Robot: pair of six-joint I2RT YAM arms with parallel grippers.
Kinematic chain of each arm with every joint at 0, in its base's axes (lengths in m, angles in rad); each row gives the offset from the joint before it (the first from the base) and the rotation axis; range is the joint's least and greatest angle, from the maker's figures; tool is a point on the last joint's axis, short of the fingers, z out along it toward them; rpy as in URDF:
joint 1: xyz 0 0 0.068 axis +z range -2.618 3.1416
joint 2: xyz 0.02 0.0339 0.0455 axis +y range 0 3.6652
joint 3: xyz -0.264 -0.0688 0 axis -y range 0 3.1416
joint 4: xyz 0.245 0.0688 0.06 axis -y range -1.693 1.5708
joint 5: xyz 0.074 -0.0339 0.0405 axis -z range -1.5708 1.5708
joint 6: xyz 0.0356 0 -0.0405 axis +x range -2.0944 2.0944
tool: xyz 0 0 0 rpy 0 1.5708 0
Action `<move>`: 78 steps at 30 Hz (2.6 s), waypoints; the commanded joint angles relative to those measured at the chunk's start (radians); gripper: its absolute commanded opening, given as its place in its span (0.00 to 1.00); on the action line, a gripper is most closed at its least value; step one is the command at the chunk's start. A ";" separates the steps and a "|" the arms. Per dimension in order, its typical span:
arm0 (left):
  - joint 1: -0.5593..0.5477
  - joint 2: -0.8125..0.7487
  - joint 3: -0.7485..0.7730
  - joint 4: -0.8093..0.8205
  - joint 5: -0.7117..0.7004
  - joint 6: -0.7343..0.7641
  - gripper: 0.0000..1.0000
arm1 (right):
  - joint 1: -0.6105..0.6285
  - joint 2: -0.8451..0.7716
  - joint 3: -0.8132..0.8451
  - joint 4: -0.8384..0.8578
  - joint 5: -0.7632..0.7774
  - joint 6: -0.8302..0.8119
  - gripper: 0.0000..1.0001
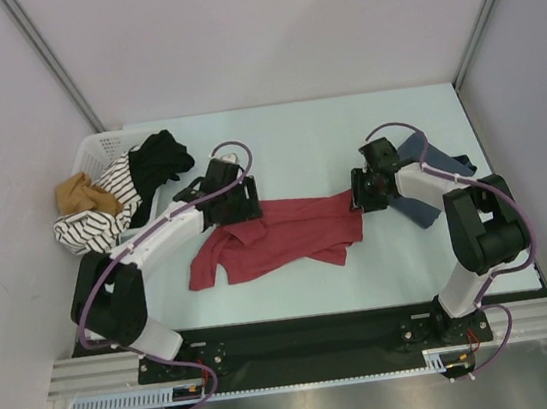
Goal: Fold and stack the tank tops
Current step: Flatten the tank top out
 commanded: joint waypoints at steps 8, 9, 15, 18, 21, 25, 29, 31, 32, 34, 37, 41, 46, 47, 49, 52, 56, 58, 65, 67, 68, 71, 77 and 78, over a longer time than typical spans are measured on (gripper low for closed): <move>-0.065 0.122 0.074 -0.025 -0.007 0.035 0.71 | 0.008 -0.005 0.018 0.039 -0.018 -0.021 0.00; -0.071 0.131 0.079 -0.034 -0.015 0.038 0.70 | 0.008 -0.003 0.015 0.041 -0.025 -0.023 0.00; -0.047 0.206 0.075 -0.030 -0.047 0.049 0.17 | 0.010 -0.009 -0.012 0.082 -0.036 -0.015 0.00; 0.068 0.134 -0.006 0.098 0.040 -0.004 0.00 | 0.007 -0.043 -0.031 0.111 -0.025 -0.009 0.00; 0.209 0.001 -0.161 0.225 0.162 -0.066 0.00 | 0.002 -0.068 -0.055 0.134 -0.019 -0.005 0.00; 0.337 -0.146 -0.188 0.248 0.162 -0.106 0.00 | -0.003 -0.063 -0.068 0.154 -0.025 0.005 0.00; 0.400 -0.184 -0.125 0.235 0.197 -0.075 0.06 | 0.000 -0.063 -0.088 0.180 -0.039 0.012 0.00; 0.394 -0.168 -0.084 0.179 0.188 -0.060 0.25 | -0.001 -0.066 -0.092 0.186 -0.038 0.014 0.00; 0.381 -0.162 -0.079 0.175 0.192 -0.049 0.36 | -0.001 -0.069 -0.094 0.186 -0.036 0.012 0.00; 0.282 -0.161 -0.058 0.135 0.110 -0.006 0.60 | -0.001 -0.072 -0.098 0.191 -0.033 0.014 0.00; 0.164 -0.136 -0.018 0.044 -0.011 0.006 0.73 | -0.006 -0.075 -0.101 0.193 -0.032 0.014 0.00; 0.058 -0.096 -0.019 0.024 -0.037 -0.009 0.77 | -0.004 -0.075 -0.103 0.191 -0.035 0.015 0.00; -0.031 -0.041 0.028 -0.011 -0.102 -0.006 0.75 | -0.007 -0.089 -0.114 0.197 -0.030 0.015 0.00; -0.054 -0.012 0.041 -0.020 -0.117 -0.006 0.76 | -0.007 -0.091 -0.117 0.197 -0.028 0.015 0.00; -0.074 0.023 0.080 -0.048 -0.157 -0.001 0.75 | -0.007 -0.091 -0.118 0.197 -0.022 0.015 0.00; -0.097 0.111 0.139 -0.094 -0.203 0.005 0.75 | -0.009 -0.104 -0.129 0.206 -0.016 0.018 0.00; -0.123 0.235 0.200 -0.154 -0.262 0.003 0.69 | -0.009 -0.112 -0.143 0.222 -0.018 0.028 0.00; -0.126 0.278 0.223 -0.177 -0.274 0.006 0.65 | -0.007 -0.117 -0.146 0.223 -0.022 0.026 0.00; -0.128 0.359 0.266 -0.253 -0.396 0.005 0.34 | -0.007 -0.126 -0.154 0.231 -0.033 0.031 0.00; -0.125 0.363 0.274 -0.269 -0.427 0.003 0.20 | -0.007 -0.124 -0.154 0.231 -0.036 0.032 0.00; -0.119 0.353 0.274 -0.275 -0.436 0.005 0.00 | -0.007 -0.126 -0.158 0.231 -0.036 0.034 0.00; -0.088 0.304 0.263 -0.289 -0.484 -0.012 0.00 | -0.007 -0.127 -0.161 0.239 -0.038 0.037 0.00; 0.117 0.124 0.150 -0.143 -0.248 0.040 0.00 | -0.007 -0.127 -0.169 0.252 -0.036 0.049 0.00; 0.152 0.101 0.138 -0.134 -0.242 0.037 0.00 | -0.006 -0.129 -0.175 0.260 -0.036 0.051 0.00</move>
